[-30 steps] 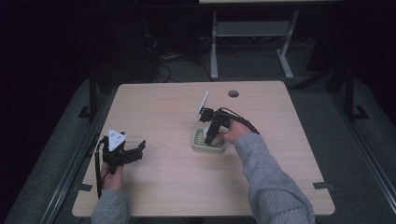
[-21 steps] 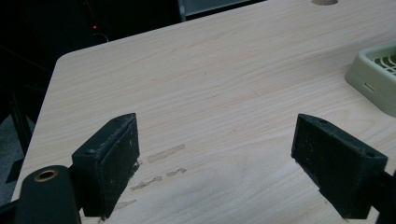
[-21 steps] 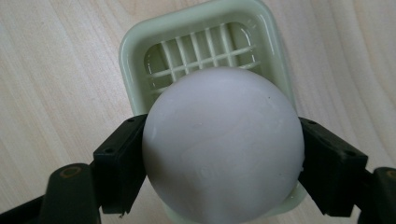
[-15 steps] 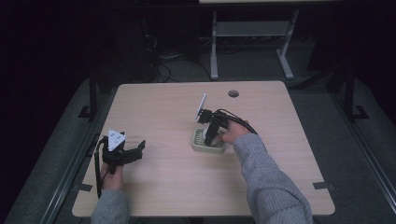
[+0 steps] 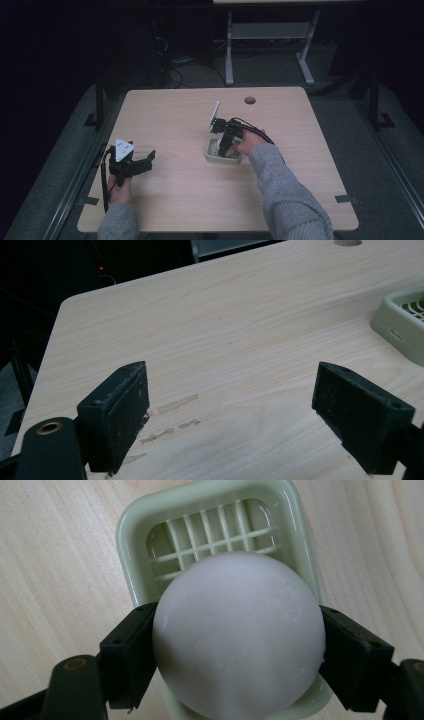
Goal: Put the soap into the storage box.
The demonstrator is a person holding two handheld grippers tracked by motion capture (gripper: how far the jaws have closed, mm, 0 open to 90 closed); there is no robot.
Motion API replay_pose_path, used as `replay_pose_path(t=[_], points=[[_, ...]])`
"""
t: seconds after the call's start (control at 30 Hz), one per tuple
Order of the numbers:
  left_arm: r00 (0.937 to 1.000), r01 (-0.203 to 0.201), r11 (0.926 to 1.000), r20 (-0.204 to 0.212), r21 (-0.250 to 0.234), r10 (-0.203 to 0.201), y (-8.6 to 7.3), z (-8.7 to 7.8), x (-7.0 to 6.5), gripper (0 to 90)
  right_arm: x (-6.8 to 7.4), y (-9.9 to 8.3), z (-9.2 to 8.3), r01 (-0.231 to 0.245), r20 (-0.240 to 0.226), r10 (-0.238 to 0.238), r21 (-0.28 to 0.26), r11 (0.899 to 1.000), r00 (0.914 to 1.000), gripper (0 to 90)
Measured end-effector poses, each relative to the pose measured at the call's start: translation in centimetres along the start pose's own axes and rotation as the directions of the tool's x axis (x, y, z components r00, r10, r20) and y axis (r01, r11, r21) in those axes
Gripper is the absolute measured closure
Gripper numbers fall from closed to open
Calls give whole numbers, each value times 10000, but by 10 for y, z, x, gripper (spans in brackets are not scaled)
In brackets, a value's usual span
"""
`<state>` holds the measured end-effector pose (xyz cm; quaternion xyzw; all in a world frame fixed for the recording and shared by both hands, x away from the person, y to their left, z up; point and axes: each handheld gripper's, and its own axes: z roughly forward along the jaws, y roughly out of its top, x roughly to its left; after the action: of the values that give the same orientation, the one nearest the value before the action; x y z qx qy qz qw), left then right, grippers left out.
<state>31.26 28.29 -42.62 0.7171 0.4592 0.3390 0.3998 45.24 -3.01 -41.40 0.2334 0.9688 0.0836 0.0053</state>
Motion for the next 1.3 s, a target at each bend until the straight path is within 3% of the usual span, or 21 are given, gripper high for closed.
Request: replay_pose_path(t=[0.4,0.5,0.77,0.9,1.13,1.3], points=[[10000,-4,10000,51,16,4,0,0,-1,148,-1,-6,-12,-193,-158,187,-409,9990,9997,198],[10000,-14,10000,48,-5,14,0,0,-1,148,-2,-13,-18,-348,-342,326,-674,9971,9989,227],[9999,-80,10000,71,53,80,1,0,-2,149,-5,-32,-26,-580,-566,538,-763,9954,9969,351],[10000,-45,10000,59,16,45,1,0,-3,149,-8,-40,-26,-673,-681,625,-712,9952,9957,434],[10000,-57,10000,26,-3,57,1,0,-2,148,-11,-42,-24,-579,-956,527,-530,9969,9940,473],[10000,-50,10000,10,9,50,1,0,-2,148,-11,-45,-19,-468,-1010,453,-125,9988,9939,499]])
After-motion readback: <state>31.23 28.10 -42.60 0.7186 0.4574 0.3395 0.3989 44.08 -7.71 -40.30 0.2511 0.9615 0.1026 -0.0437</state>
